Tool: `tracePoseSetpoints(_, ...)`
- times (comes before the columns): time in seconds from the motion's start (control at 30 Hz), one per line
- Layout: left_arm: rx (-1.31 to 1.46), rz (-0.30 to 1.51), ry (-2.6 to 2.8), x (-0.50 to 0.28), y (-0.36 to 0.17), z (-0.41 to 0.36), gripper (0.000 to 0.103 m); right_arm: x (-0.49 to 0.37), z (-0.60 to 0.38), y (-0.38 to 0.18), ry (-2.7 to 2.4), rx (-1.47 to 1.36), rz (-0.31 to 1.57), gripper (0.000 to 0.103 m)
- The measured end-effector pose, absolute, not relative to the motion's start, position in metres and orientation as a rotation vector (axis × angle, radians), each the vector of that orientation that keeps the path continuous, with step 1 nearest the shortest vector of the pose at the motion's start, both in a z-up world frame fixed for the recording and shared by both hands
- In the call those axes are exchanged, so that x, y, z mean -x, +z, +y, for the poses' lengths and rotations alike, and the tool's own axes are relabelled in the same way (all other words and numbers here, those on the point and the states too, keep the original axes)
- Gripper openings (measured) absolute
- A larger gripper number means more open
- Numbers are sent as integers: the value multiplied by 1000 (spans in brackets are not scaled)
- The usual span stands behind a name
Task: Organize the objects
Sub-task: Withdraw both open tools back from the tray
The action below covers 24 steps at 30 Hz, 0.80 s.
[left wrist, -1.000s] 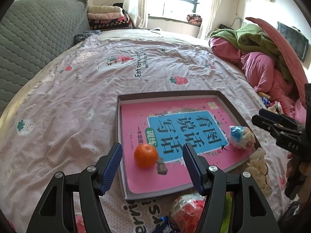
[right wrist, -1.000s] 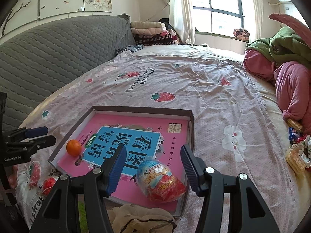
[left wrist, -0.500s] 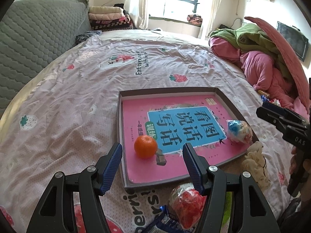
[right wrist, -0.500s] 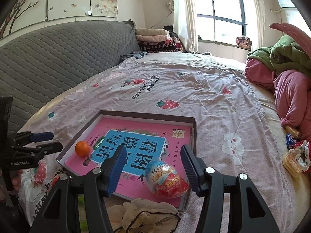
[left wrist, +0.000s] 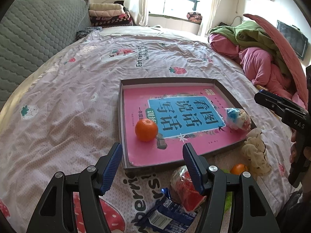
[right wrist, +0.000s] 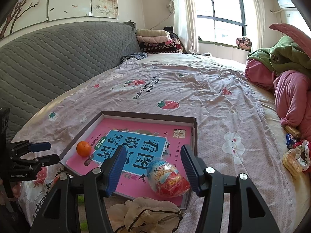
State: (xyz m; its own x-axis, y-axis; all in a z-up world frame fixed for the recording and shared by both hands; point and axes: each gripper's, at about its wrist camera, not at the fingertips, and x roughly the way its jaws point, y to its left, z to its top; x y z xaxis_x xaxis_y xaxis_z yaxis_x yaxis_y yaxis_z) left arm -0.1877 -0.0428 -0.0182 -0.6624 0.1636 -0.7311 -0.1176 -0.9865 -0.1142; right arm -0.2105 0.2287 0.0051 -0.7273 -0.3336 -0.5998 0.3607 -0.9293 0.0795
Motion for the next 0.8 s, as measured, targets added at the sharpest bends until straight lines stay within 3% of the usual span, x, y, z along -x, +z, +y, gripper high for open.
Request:
tracePoseSetpoints(0.2, 1196, -78, 2724, 180, -18, -41, 66, 200, 229, 7, -2619, -869, 25, 58)
tracePoseSetpoints(0.33, 1184, -89, 2724, 174, -16, -43, 66, 189, 230, 9, -2618, -838, -20, 68)
tracePoseSetpoints(0.8, 1171, -81, 2716, 146, -25, -45, 66, 132, 218, 8, -2615, -689, 14, 72)
